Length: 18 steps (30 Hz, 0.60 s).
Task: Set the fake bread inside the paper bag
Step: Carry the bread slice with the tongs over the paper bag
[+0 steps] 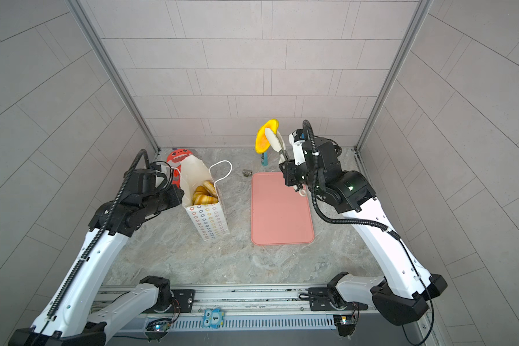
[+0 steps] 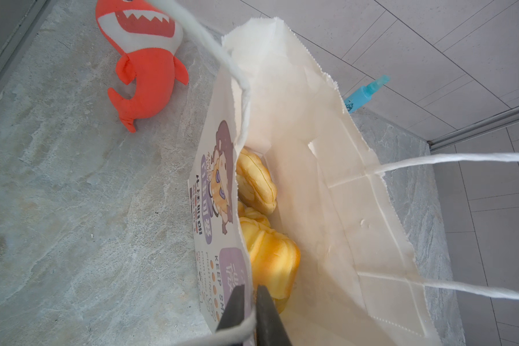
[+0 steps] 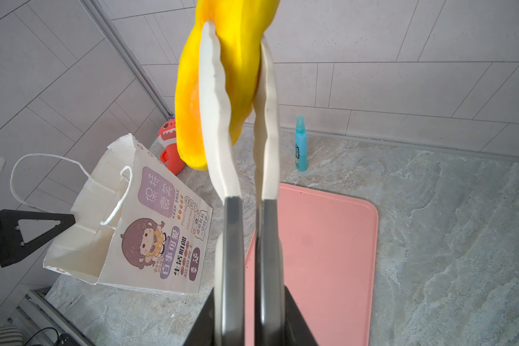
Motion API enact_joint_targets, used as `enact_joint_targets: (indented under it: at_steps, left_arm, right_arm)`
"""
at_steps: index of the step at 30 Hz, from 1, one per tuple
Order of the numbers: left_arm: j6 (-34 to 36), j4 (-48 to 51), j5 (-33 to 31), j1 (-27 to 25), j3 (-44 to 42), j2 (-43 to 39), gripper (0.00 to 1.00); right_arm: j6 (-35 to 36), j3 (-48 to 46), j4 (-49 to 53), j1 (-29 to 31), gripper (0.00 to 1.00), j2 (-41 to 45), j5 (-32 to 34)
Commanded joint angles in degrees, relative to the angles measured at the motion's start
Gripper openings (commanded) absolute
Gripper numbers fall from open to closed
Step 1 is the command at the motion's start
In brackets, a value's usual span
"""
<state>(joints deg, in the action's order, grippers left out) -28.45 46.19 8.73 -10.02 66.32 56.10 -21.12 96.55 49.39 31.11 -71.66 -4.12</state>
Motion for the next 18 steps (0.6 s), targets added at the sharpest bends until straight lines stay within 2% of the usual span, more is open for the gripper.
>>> enact_joint_targets:
  at_steps: [1, 18]
  left_arm:
    - [0.72, 0.77, -0.89, 0.34, 1.58, -0.81, 0.16]
    - [1.74, 2.34, -3.09, 0.28, 1.52, -1.96, 0.16]
  right_arm:
    - [2.27, 2.45, -1.47, 2.37, 0.28, -0.17, 3.53]
    - [8.82, 9.71, -0.84, 15.84, 0.28, -6.57, 10.12]
